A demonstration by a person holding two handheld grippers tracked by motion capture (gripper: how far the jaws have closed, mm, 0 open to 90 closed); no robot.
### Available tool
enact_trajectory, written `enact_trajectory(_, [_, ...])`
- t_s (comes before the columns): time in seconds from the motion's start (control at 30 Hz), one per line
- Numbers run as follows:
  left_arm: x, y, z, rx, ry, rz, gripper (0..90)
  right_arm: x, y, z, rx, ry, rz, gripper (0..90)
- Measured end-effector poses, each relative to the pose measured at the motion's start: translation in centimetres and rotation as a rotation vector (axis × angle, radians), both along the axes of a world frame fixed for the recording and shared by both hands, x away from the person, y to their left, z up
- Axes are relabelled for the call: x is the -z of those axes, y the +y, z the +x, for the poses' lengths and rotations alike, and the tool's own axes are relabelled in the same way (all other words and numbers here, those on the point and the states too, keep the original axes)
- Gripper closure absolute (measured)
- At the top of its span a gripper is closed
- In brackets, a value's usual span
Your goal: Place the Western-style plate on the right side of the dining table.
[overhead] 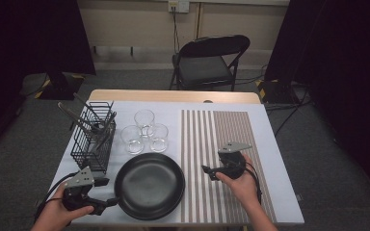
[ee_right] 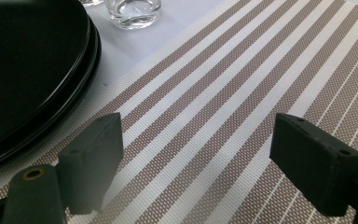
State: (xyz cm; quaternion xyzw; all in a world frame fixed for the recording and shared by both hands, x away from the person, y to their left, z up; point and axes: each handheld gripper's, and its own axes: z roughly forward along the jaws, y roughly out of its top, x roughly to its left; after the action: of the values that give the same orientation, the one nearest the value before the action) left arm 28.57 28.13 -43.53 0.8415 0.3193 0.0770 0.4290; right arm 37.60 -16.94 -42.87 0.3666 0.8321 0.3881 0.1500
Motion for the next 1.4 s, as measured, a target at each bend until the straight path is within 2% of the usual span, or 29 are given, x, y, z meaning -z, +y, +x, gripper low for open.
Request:
enact_trajectory(0.07, [-0.3, -0.1, 0.1, 0.008, -0.006, 0.018, 19.0, -0.1, 0.2, 0.1, -0.001, 0.003, 0.000, 16.1])
enact_trajectory(0.17, [-0.5, -0.3, 0.3, 0.014, -0.010, 0.014, 19.0, -0.1, 0.4, 0.2, -0.008, 0.007, 0.005, 16.1])
enact_trajectory(0.33, [-0.4, -1.4, 0.5, 0.032, 0.008, 0.005, 19.0, -0.3, 0.9, 0.2, -0.016, 0.013, 0.004, 16.0])
enact_trajectory(0.57, [-0.4, -2.0, 0.8, 0.038, -0.001, 0.008, 18.6, -0.3, 1.8, 0.2, -0.040, 0.008, -0.007, 15.9])
enact_trajectory(0.7, [-0.3, -1.8, 0.8, 0.026, -0.002, -0.003, 19.1, 0.1, 2.4, 0.2, -0.051, 0.019, 0.001, 16.0])
enact_trajectory(0.97, [0.0, -1.3, 0.7, 0.013, 0.014, 0.002, 19.4, 0.2, 3.2, 0.1, -0.072, 0.009, 0.000, 16.1])
enact_trajectory(1.1, [0.2, -1.4, 0.6, 0.020, 0.011, 0.012, 21.1, 0.3, 3.8, 0.0, -0.084, 0.007, -0.002, 16.1])
enact_trajectory(1.33, [0.3, -1.1, 0.7, 0.005, 0.020, -0.006, 25.9, 0.2, 4.2, -0.1, -0.092, 0.005, 0.010, 16.1])
enact_trajectory(1.4, [0.3, -1.2, 0.6, 0.006, 0.015, 0.010, 25.5, 0.3, 4.4, -0.1, -0.095, 0.004, 0.006, 16.1])
